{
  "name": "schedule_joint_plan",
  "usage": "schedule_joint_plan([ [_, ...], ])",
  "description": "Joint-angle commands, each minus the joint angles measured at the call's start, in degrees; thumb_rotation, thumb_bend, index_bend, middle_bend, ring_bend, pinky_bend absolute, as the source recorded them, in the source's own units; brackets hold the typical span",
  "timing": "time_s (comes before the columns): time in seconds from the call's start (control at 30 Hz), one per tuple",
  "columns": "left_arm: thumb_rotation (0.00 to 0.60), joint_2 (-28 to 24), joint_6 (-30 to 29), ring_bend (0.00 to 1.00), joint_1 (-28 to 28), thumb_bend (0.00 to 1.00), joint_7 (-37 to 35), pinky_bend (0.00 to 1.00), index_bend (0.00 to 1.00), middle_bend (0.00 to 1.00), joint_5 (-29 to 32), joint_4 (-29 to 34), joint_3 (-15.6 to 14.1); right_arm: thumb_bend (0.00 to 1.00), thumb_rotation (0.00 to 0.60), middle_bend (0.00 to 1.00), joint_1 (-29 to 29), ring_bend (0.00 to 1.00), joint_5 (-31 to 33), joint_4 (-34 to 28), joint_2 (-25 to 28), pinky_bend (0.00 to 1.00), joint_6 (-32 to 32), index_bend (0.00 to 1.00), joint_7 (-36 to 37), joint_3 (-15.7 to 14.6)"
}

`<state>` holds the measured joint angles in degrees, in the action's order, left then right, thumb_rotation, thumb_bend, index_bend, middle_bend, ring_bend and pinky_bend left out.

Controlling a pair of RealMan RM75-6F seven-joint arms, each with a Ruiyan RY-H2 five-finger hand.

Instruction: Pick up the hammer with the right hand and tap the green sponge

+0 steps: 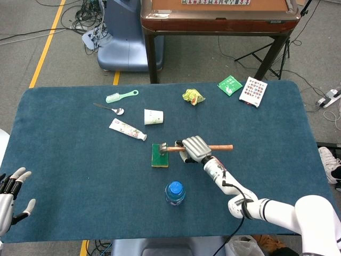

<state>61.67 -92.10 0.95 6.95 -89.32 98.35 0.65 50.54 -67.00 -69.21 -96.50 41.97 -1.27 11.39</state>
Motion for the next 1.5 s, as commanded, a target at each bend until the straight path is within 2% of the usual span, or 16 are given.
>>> schedule_joint_plan([
  [0.03,0.6,0.05,0.0,0.14,0.14,0.28,-0.18,0.06,0.17,0.13,0.08,-0.16,-0.1,0.85,0.6,0.96,0.87,0.83,1.53,1.32,-1.52,0.87,-1.5,0.79,-2.26,-0.56],
  [0.23,0.6,0.02,-0.67,0.14,0.41,0.28,-0.64,0.06,0.17,0.13,-0.42,-0.31,-0.09,0.85,0.6,0.96,-0.6,0.83,0.48,-2.06,0.13,0.87,1.39,0.79,1.16,1.06],
  [0.4,0.6,0.17,-0.52,0.14,0.13,0.28,-0.34,0.06,0.17,0.13,-0.92,-0.3,0.01,0.85,0.6,0.96,-3.54,0.83,-4.2,-6.31,3.06,0.87,6.33,0.79,10.68,2.54],
  [0.5,0.6,0.31,-0.29,0.14,-0.16,0.28,0.05,0.06,0.17,0.13,-1.11,-0.13,0.14,0.85,0.6,0.96,-5.14,0.83,-7.33,-6.69,3.96,0.87,9.06,0.79,16.69,2.47],
  [0.6,0.6,0.39,0.01,0.14,-0.44,0.28,0.42,0.06,0.17,0.13,-1.2,0.01,0.25,0.85,0.6,0.96,-5.9,0.83,-9.39,-5.75,4.6,0.87,10.33,0.79,19.36,1.79],
  [0.87,0.6,0.67,0.95,0.14,-1.01,0.28,0.97,0.06,0.17,0.13,-1.01,0.08,0.38,0.85,0.6,0.94,-7.15,0.83,-8.4,-4.51,6.55,0.87,7.68,0.79,18.61,-0.81],
  [1.17,0.6,1.05,1.85,0.14,-1.59,0.28,1.05,0.06,0.17,0.13,-0.77,-0.19,0.47,0.85,0.6,0.91,-8.36,0.8,-5.49,0.14,5.77,0.87,4.33,0.79,16.38,-2.75],
  [1.33,0.6,1.08,1.76,0.14,-1.47,0.28,0.84,0.06,0.17,0.13,-0.46,-0.37,0.46,0.85,0.6,0.91,-8.09,0.8,-7.35,1.58,3.82,0.87,4.93,0.79,19.17,-2.38],
  [1.5,0.6,1.1,1.0,0.14,-1.08,0.28,0.19,0.06,0.17,0.13,-0.55,-0.86,0.42,0.85,0.6,0.91,-7.79,0.8,-10.04,1.93,2.7,0.87,8.13,0.79,22.08,-1.14],
])
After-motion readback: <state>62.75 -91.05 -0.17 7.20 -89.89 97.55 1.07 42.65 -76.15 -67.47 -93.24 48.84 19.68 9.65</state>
